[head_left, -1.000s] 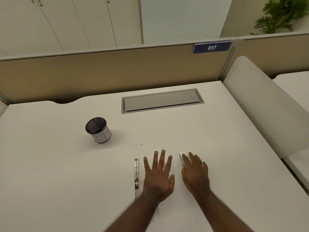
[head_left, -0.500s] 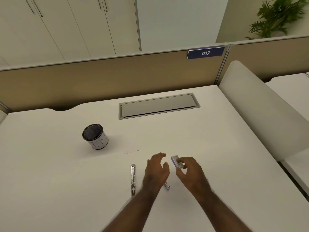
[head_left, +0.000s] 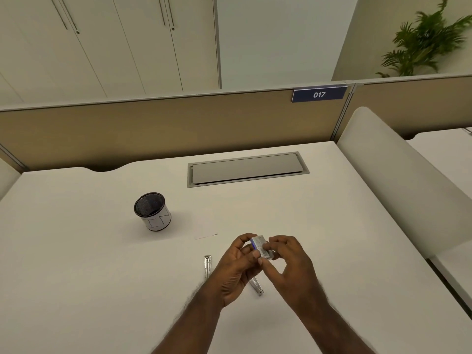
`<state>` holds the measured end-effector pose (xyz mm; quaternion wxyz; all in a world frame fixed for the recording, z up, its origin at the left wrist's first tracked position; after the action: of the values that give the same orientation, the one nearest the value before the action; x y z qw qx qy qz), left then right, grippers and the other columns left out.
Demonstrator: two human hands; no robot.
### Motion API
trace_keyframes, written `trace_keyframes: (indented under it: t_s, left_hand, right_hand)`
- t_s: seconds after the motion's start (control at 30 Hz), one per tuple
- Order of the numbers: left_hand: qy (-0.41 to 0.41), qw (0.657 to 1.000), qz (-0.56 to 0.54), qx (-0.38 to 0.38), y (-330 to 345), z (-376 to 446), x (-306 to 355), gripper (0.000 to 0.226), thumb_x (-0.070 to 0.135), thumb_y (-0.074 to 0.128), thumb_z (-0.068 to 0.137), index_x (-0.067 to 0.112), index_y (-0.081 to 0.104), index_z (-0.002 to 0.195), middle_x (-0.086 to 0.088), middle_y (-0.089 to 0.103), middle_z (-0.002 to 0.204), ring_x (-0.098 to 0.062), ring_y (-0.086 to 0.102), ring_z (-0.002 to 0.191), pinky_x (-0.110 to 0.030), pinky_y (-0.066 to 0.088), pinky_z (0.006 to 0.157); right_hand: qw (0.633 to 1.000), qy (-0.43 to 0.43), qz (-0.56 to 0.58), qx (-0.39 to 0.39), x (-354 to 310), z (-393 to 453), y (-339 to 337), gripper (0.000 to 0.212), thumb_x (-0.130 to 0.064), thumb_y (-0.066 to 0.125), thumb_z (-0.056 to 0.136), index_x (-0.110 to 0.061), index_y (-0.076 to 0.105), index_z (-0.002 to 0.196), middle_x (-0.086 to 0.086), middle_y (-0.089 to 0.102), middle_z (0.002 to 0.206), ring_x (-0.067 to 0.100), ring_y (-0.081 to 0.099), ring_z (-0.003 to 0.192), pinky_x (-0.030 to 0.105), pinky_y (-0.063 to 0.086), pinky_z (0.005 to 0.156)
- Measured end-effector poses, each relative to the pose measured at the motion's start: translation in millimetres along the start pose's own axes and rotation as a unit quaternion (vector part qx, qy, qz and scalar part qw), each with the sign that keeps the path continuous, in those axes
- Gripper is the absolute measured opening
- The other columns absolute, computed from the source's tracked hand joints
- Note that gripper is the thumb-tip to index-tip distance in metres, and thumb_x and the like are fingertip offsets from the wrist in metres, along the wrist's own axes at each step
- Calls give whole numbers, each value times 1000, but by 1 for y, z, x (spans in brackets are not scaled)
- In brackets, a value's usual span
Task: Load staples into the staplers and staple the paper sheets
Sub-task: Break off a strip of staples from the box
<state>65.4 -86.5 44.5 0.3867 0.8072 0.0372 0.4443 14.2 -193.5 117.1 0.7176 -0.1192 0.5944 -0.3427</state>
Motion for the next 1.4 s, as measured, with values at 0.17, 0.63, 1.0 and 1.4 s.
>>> trace_keyframes:
  t_s: [0.17, 0.63, 1.0, 1.4]
  left_hand:
    - [3, 999, -33, 6, -4, -7, 14, 40, 6, 67, 82, 11, 50, 117, -18, 68, 110, -28, 69, 93, -26, 60, 68]
    - [21, 996, -87, -9, -7, -15, 33, 58, 19, 94, 56, 12, 64, 105, -19, 69, 111, -36, 70, 97, -30, 62, 71]
    - [21, 998, -41, -51, 8, -28, 44, 40, 18, 94, 54, 14, 67, 82, -13, 72, 98, -28, 72, 91, -30, 60, 73]
    - [1, 999, -12, -39, 5, -29, 36, 15, 1, 59, 82, 11, 52, 90, -10, 70, 99, -23, 71, 89, -28, 59, 73]
  right_hand:
    - [999, -26, -3, -23, -17, -1, 1, 19, -31, 68, 82, -28, 68, 101, -14, 56, 106, -2, 57, 98, 7, 44, 81]
    - [998, -55, -6, -12, -54, -10, -15, 23, -40, 53, 92, -26, 70, 86, -14, 57, 94, 5, 59, 93, 11, 44, 74]
    - [995, 36, -44, -86, -47, 2, -15, 7, -25, 70, 84, -29, 74, 81, -14, 63, 83, 2, 63, 81, 18, 51, 76]
    - [947, 100, -249, -175, -49, 11, -12, 20, -46, 57, 85, -36, 56, 68, -12, 58, 95, 5, 63, 75, 24, 46, 64]
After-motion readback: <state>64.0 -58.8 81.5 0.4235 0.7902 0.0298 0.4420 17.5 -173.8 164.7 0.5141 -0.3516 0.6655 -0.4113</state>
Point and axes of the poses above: each hand's wrist, its own z-axis towards the middle knuckle, its own y-axis out of the palm, x = y × z, the point moved 9 cm from there along z, towards the middle knuckle
